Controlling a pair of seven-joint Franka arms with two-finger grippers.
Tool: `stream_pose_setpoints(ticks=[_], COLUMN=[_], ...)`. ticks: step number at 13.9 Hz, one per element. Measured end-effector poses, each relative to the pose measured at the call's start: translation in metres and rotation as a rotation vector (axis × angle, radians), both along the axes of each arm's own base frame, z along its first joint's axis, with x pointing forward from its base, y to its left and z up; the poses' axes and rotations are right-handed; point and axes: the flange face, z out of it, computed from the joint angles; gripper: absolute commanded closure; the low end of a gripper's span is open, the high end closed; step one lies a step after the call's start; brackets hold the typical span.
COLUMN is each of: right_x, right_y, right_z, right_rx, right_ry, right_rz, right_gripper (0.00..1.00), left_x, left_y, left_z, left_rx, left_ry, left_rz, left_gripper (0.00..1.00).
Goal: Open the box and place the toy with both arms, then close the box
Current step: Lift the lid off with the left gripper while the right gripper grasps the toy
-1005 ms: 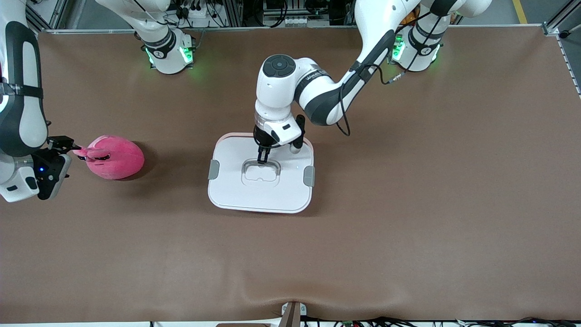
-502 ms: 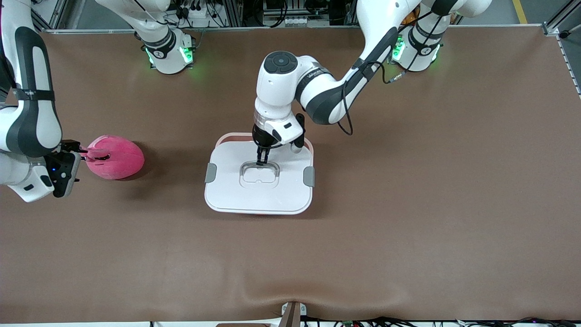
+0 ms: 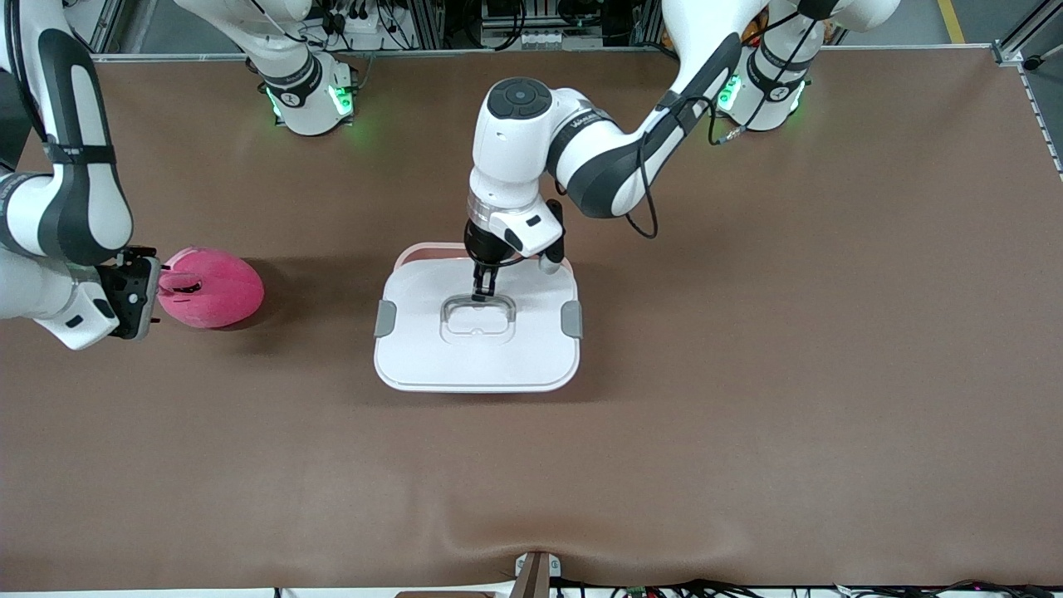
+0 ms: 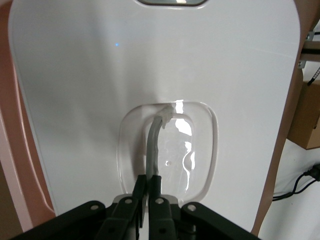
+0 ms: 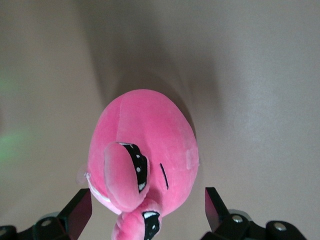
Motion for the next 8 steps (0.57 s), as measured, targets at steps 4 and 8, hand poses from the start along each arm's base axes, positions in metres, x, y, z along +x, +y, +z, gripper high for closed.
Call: stream_pose_setpoints(ticks=[4, 8], right_x=[-0.012, -0.017], right_y=[0.01, 0.011], right_z=[-0.008, -0.018], right_rx=[0.005, 0.014], right_ry=[-0.025, -0.049], right_rz=[0.033, 0.08], right_gripper=[0.0, 0.13], left_x=[0.03, 0.067], left_y=[0.036, 0.092], left_z=[0.011, 0.031], left_rx=[0.029, 0.041], left_ry=[0.018, 0.072], left_rz=[0.069, 0.147], left_gripper=[1.0, 1.0])
